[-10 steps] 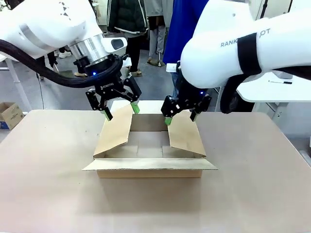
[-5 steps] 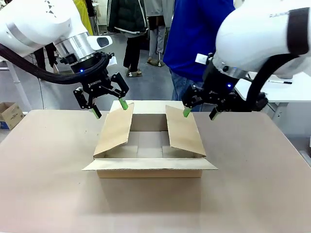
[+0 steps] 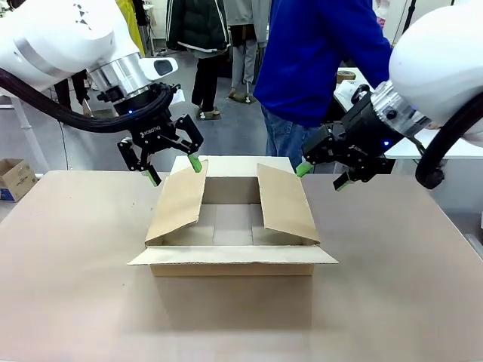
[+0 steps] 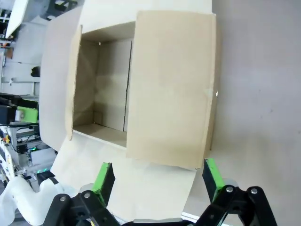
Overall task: Pack the gift set into the box.
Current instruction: Place both hands on the side flaps of the Package Box and spread them outward.
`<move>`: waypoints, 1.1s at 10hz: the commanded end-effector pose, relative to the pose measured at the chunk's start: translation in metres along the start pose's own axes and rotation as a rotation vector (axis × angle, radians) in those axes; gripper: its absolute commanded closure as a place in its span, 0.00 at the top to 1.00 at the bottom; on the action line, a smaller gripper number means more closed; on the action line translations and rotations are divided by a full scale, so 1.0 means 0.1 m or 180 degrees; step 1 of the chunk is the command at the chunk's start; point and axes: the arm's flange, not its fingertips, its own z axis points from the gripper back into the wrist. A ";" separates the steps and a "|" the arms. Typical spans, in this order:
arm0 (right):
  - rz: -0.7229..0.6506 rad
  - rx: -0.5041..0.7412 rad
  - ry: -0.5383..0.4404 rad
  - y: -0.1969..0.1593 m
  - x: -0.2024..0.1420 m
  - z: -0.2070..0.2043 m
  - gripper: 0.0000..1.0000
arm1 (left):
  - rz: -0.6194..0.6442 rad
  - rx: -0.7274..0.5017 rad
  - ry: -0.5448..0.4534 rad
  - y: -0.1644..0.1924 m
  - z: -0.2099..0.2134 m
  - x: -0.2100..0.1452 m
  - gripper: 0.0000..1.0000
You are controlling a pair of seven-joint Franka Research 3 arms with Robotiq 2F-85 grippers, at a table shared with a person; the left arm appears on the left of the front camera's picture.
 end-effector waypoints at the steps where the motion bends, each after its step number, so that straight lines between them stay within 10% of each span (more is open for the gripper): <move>1: 0.0234 -0.0048 -0.0522 0.15 -0.16 -0.14 1.00 | 0.0067 -0.0028 0.0039 -0.01 -0.05 0.04 1.00; 9: 0.0371 -0.0246 -0.0562 0.30 -0.14 -0.25 1.00 | 0.0020 -0.0019 0.0050 0.00 -0.07 0.09 1.00; 11: 0.0371 -0.0246 -0.0562 0.30 -0.14 -0.25 1.00 | 0.0167 0.0637 -0.0017 -0.37 -0.38 0.41 1.00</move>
